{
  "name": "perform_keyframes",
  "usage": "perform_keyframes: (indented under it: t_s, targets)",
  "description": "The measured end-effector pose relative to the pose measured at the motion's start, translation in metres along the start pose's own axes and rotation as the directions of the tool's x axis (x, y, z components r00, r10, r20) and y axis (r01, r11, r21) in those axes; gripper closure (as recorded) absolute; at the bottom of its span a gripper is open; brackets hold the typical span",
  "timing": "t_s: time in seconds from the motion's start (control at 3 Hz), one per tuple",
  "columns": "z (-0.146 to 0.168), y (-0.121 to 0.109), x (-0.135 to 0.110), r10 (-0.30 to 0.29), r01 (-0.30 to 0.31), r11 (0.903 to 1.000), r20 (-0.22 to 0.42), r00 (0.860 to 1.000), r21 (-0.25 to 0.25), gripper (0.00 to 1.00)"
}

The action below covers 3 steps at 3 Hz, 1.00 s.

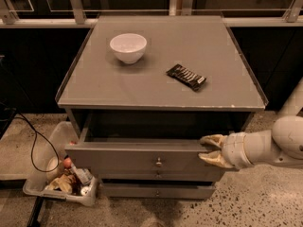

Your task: Open top drawer

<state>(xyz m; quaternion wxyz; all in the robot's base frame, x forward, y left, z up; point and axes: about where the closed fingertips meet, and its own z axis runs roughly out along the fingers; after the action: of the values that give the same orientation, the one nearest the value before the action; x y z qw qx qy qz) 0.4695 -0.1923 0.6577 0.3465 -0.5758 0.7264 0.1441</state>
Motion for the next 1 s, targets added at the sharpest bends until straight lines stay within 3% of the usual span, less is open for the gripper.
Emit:
perform_keyframes:
  t_s: [0.67, 1.0]
  targets:
    - [0.0, 0.0, 0.0, 0.0, 0.0, 1.0, 0.0, 1.0, 0.0, 0.34]
    - [0.005, 0.009, 0.013, 0.017, -0.016, 0.9977, 0.023, 1.0, -0.067, 0.11]
